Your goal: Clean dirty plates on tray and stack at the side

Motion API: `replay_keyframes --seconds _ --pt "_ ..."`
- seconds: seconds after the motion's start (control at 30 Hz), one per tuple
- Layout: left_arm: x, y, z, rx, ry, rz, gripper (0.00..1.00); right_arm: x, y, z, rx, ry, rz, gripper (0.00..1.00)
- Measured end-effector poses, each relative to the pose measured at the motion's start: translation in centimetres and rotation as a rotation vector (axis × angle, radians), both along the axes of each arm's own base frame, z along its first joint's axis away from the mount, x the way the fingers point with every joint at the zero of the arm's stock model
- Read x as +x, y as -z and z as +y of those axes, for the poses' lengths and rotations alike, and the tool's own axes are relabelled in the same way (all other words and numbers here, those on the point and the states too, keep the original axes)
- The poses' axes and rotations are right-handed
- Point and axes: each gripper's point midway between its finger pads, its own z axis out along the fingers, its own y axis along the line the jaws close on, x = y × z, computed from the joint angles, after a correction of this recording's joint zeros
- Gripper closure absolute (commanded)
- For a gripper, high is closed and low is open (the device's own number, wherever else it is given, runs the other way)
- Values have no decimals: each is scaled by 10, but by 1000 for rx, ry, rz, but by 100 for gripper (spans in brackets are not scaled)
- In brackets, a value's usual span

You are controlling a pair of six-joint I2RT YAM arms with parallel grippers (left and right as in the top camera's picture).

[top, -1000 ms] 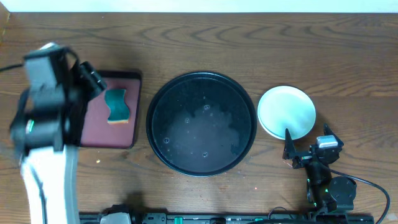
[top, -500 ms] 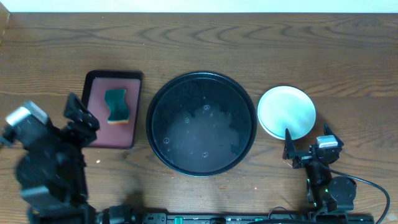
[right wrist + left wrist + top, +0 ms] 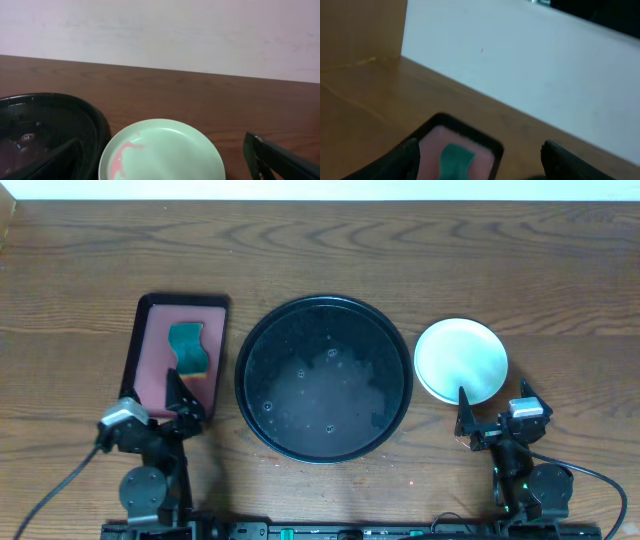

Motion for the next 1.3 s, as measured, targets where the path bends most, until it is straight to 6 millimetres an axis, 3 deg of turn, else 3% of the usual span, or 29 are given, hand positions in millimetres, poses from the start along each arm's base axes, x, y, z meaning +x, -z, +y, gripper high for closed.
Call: replay_keyframes --seconds 0.03,1.3 --pt "0 12 0 41 2 13 22 0 0 0 0 0 0 1" --pt "0 11 0 48 1 7 22 0 0 0 0 0 0 1"
